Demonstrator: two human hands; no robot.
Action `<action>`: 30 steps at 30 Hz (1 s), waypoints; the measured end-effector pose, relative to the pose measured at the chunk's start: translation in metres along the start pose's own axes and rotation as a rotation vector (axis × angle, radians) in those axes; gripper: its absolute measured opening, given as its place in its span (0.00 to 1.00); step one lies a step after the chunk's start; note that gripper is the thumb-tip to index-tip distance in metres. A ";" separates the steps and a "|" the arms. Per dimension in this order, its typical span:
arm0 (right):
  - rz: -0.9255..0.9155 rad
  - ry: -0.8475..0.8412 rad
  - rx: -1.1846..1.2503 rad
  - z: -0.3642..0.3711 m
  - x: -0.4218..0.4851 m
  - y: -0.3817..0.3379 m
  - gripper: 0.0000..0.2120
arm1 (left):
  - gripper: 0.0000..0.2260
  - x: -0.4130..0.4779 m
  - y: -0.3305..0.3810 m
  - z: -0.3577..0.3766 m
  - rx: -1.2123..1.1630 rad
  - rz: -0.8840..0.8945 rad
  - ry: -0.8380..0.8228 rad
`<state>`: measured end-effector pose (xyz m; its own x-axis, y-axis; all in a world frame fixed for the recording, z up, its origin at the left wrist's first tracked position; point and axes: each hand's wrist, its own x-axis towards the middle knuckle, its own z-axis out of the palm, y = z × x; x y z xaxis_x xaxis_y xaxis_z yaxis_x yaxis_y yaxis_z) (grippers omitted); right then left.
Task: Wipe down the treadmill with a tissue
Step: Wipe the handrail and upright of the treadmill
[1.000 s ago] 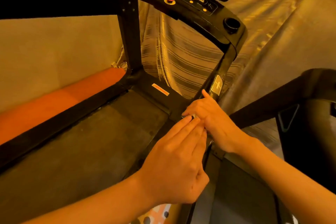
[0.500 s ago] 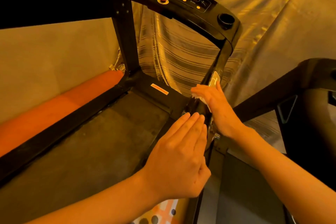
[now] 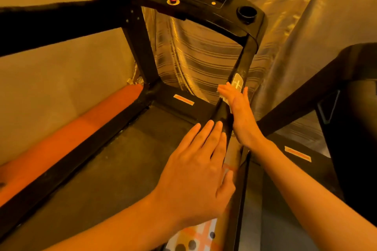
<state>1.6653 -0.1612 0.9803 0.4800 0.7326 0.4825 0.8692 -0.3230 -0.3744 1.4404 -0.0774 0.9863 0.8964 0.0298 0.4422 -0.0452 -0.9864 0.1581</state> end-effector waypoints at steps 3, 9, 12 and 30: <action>0.008 0.012 0.077 0.002 -0.017 -0.017 0.33 | 0.36 0.021 0.005 -0.021 0.050 -0.054 -0.154; -0.090 0.102 0.049 0.014 -0.009 0.012 0.26 | 0.41 0.072 0.001 -0.028 0.083 -0.109 -0.316; -0.081 0.191 0.124 0.023 -0.009 0.009 0.24 | 0.37 0.075 -0.001 -0.020 0.042 -0.120 -0.417; 0.085 0.148 0.413 0.027 -0.020 -0.003 0.40 | 0.37 0.087 0.003 -0.018 -0.073 -0.151 -0.528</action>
<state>1.6498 -0.1583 0.9502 0.5854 0.6108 0.5331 0.7202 -0.0900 -0.6879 1.5103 -0.0752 1.0417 0.9937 0.0662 -0.0899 0.0871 -0.9632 0.2542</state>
